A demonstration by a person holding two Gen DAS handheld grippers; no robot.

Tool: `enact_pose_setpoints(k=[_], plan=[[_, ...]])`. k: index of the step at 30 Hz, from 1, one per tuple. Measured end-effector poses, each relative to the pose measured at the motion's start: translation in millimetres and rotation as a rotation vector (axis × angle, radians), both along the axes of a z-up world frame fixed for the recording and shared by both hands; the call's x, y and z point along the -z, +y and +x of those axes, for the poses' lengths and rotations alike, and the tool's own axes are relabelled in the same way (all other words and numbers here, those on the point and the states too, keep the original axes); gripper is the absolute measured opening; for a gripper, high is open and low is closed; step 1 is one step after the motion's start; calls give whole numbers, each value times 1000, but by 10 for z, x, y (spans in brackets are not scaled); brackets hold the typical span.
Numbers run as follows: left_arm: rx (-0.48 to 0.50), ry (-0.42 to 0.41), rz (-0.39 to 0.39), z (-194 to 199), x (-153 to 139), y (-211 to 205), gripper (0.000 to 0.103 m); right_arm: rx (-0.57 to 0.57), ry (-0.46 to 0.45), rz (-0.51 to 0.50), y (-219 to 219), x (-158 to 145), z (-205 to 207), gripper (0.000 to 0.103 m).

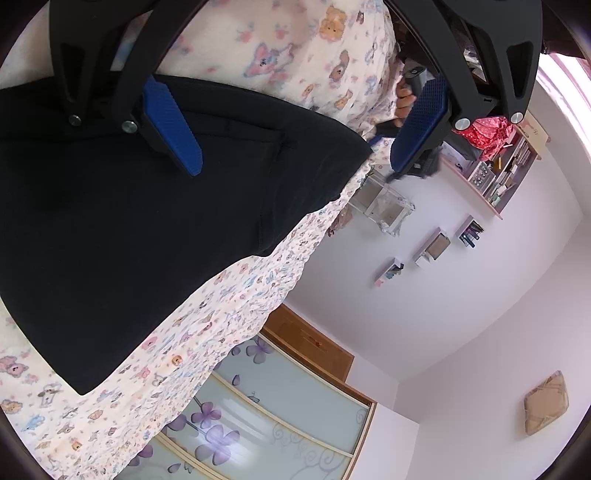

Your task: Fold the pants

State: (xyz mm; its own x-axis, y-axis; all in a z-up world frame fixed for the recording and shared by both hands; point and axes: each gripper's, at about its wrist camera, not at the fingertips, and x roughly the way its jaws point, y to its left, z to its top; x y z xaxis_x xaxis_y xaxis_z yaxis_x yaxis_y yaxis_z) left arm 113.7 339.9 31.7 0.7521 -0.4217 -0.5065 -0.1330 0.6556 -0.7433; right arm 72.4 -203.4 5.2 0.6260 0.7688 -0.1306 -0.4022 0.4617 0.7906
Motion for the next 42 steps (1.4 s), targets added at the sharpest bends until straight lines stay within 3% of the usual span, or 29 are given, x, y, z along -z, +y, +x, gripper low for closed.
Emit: enact_pose_setpoints(k=[2,4,8,11,13,15,17,24,26,28,33,36,42], plan=[[-63,47,-125,-17,217,171,101,1,-1,4,-3,2,-1,102],[-129,38,-220,-75,342,331,101,0,-1,8,-5,3,1,102],[-192,25,-301,-64,379,466,97,-1,-3,12,-2,2,0,102],[-231,68,-302,-24,419,468,70,-2,-6,18,-5,4,-1,102],[-248,91,-255,-24,436,442,45,-4,-6,21,-10,10,-1,102],[-269,117,-218,-33,492,440,26,-7,-6,26,-10,23,16,102],[-279,110,-223,-59,519,461,20,-9,-8,31,-13,23,16,102],[-306,145,-119,-21,349,383,16,0,-42,88,-71,-2,-44,102],[-295,148,-38,22,246,312,15,8,-15,10,4,-5,-12,102],[-281,134,67,39,71,201,14,-9,109,-59,94,104,164,102],[-249,90,226,90,-378,-69,13,-30,122,55,-51,63,84,102],[-218,65,349,160,-667,-310,13,-36,90,107,-235,-87,-130,102],[-136,-14,568,190,-1125,-975,12,50,-32,-10,-776,-422,-671,102]])
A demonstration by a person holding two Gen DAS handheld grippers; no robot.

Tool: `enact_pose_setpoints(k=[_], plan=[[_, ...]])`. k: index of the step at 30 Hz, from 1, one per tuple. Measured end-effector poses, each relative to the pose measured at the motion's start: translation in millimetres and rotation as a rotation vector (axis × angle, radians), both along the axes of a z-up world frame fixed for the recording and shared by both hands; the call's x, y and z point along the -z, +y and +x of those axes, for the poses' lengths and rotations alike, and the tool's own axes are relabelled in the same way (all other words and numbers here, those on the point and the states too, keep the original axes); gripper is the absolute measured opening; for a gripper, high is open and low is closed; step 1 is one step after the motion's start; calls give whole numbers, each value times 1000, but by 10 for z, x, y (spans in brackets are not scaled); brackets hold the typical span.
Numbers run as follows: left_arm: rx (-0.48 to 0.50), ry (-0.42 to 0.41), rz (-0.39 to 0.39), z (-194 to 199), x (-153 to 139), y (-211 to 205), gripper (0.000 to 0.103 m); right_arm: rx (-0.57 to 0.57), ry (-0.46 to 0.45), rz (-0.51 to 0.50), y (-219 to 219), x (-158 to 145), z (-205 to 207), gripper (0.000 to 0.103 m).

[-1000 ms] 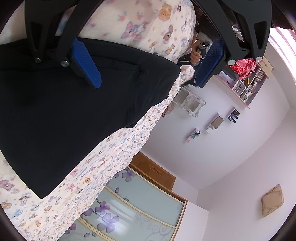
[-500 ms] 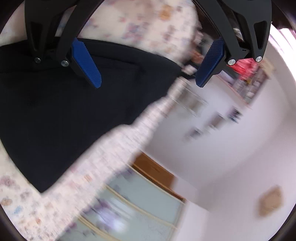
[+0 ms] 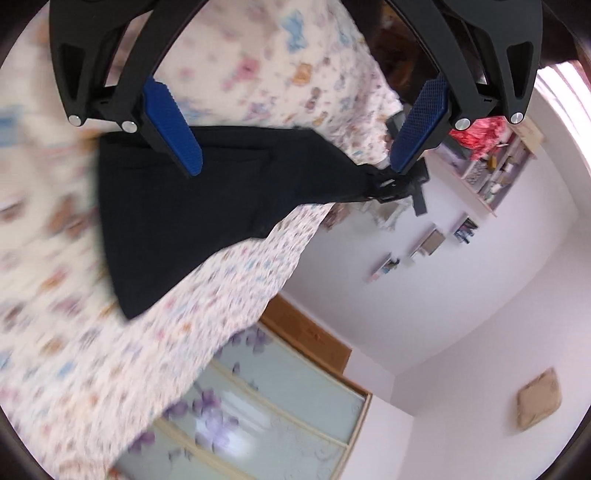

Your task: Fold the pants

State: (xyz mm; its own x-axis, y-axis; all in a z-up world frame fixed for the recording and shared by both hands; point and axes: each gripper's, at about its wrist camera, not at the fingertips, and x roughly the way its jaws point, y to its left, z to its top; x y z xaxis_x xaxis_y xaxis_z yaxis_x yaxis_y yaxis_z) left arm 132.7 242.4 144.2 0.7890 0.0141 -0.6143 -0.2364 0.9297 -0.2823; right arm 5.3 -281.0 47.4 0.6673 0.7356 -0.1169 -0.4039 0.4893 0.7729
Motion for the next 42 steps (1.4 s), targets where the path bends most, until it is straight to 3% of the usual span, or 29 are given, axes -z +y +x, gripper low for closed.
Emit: enact_pose_setpoints(k=[5,9,13,15,17,21,25,29,32,33,35,36,37,42], plan=[[137,-43,196,-27,-251,-938,12,121,-40,109,-476,83,-146,102],[361,-94,380,-218,-195,-2044,11,131,-41,177,-591,139,-120,102],[638,-97,563,-626,293,-3093,12,146,-38,209,-656,177,-149,102],[763,-33,696,-826,748,-3534,12,165,-39,223,-731,190,-177,102],[804,33,762,-875,1150,-3718,12,182,-34,240,-788,197,-184,102],[793,-7,805,-975,1279,-3777,14,193,-32,275,-886,238,-191,102],[789,7,709,-920,1150,-3626,13,189,-13,279,-882,260,-139,102],[799,-22,759,-990,1185,-3682,14,173,9,254,-826,276,-76,102],[817,-39,807,-1093,1265,-3711,20,165,-21,243,-792,249,-77,102],[820,-49,804,-1124,1263,-3700,25,165,-38,228,-775,225,-82,102],[830,-79,746,-1221,1204,-3609,55,155,-61,200,-732,184,-96,102],[818,-107,713,-1267,1152,-3533,81,146,-69,191,-711,170,-103,102],[808,-135,689,-1350,1112,-3499,89,137,-77,183,-685,152,-114,102],[711,-200,494,-1422,768,-3008,101,88,-159,123,-510,-38,-142,102]])
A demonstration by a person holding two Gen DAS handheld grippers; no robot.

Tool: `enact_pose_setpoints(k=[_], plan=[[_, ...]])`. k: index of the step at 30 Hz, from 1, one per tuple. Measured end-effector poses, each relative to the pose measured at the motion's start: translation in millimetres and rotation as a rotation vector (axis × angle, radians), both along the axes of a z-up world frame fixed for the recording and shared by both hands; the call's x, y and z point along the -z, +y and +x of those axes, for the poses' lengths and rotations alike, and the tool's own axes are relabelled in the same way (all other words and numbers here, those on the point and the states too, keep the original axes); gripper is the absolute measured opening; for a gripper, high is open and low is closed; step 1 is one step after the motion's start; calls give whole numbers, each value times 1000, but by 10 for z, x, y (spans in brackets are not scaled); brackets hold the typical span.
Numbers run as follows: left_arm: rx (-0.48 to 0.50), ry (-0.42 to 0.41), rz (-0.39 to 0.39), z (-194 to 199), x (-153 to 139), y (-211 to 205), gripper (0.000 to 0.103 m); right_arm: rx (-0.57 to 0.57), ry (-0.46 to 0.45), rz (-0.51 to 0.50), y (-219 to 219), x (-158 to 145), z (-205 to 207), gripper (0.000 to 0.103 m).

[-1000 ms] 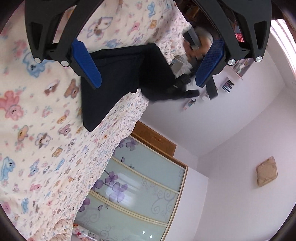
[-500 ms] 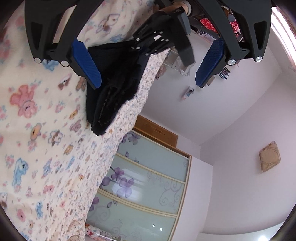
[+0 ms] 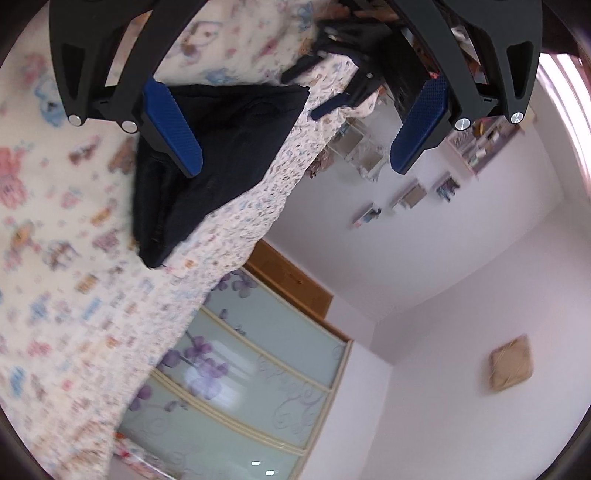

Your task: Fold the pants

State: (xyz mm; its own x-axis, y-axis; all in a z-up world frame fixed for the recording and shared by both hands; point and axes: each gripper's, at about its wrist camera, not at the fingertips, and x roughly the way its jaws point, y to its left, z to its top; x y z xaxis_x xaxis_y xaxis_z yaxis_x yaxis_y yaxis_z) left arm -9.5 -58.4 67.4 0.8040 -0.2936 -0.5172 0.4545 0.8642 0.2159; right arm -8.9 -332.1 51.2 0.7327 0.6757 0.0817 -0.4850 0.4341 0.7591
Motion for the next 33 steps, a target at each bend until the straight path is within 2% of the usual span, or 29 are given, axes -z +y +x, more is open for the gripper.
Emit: enact_pose_setpoints(k=[2,3,5,8,10,12,16,19,22,25,26,28,30,31,33], plan=[[-100,-13,-110,156,-153,305,101,20,-28,-37,93,-107,18,102],[-183,-26,-155,253,-214,473,101,32,-48,-62,160,-162,22,102],[-308,-37,-186,377,-263,651,101,83,-56,-162,322,-228,23,102],[-463,-60,-169,539,-220,804,101,201,-56,-431,694,-255,21,102],[-527,-89,-111,575,-160,823,101,202,-71,-518,854,-220,20,102],[-515,-78,-91,554,-94,833,101,144,-90,-540,979,-184,14,102],[-464,-88,-155,477,-70,814,101,75,-98,-520,1089,-180,65,102],[-418,-76,-227,530,-101,825,101,61,-45,-472,1023,-121,141,102],[-439,-82,-219,603,-102,770,101,54,29,-438,963,-14,261,102],[-430,-59,-205,665,-34,708,101,50,50,-442,948,49,281,102],[-425,-40,-192,691,16,684,101,48,71,-456,956,69,289,102],[-412,59,-145,815,194,633,101,27,187,-498,989,207,414,102],[-421,207,-85,1008,422,594,101,-8,248,-471,972,319,492,102],[-420,242,-99,1055,467,624,101,-17,249,-450,946,323,494,102],[-415,243,-124,1046,455,657,101,-33,252,-408,893,348,492,102]])
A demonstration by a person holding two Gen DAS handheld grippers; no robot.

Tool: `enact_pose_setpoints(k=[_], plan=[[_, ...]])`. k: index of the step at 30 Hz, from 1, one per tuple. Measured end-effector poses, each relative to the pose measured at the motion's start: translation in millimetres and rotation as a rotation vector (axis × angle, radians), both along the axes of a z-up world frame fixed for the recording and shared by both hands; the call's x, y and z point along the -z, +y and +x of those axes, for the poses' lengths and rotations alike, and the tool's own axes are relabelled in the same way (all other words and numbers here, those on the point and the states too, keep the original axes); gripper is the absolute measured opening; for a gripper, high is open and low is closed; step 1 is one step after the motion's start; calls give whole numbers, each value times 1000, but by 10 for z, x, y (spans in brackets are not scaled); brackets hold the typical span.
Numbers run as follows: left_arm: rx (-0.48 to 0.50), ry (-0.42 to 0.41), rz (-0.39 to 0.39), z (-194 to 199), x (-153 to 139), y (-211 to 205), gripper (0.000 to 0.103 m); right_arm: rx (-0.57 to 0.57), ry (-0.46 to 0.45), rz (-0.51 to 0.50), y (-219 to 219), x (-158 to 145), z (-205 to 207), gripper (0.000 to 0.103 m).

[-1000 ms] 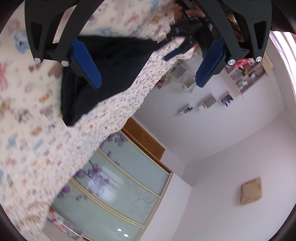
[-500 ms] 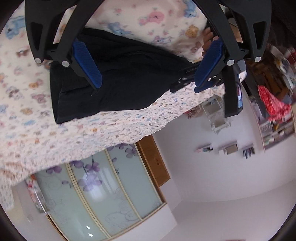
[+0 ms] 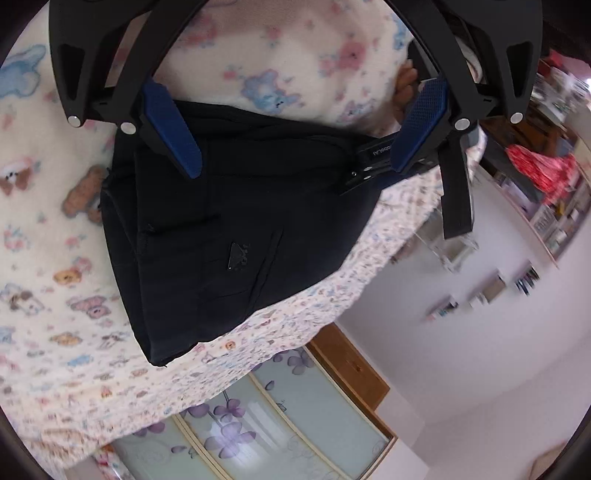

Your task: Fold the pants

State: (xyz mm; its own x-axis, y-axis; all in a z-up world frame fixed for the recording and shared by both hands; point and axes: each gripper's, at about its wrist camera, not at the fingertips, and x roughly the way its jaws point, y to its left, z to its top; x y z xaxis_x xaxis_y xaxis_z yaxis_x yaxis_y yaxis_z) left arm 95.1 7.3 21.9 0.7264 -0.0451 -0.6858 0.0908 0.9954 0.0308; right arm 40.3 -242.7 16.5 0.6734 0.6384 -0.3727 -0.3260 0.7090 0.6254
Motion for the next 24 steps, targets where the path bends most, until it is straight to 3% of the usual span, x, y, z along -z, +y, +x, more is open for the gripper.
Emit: enact_pose_setpoints(k=[9,13,15,19,24], plan=[[-3,-48,28,-131,-76,-10,101,-12,-2,50,-56,34,-30,102],[61,-261,-89,-481,-462,123,101,-19,-8,119,-141,83,-23,102],[90,-325,-127,-529,-580,131,101,-19,-9,135,-154,91,-23,102],[68,-255,64,-255,-488,-163,101,-16,-14,115,-112,67,-43,102],[11,-49,153,27,-12,-244,101,-16,-13,108,-100,54,-32,102]])
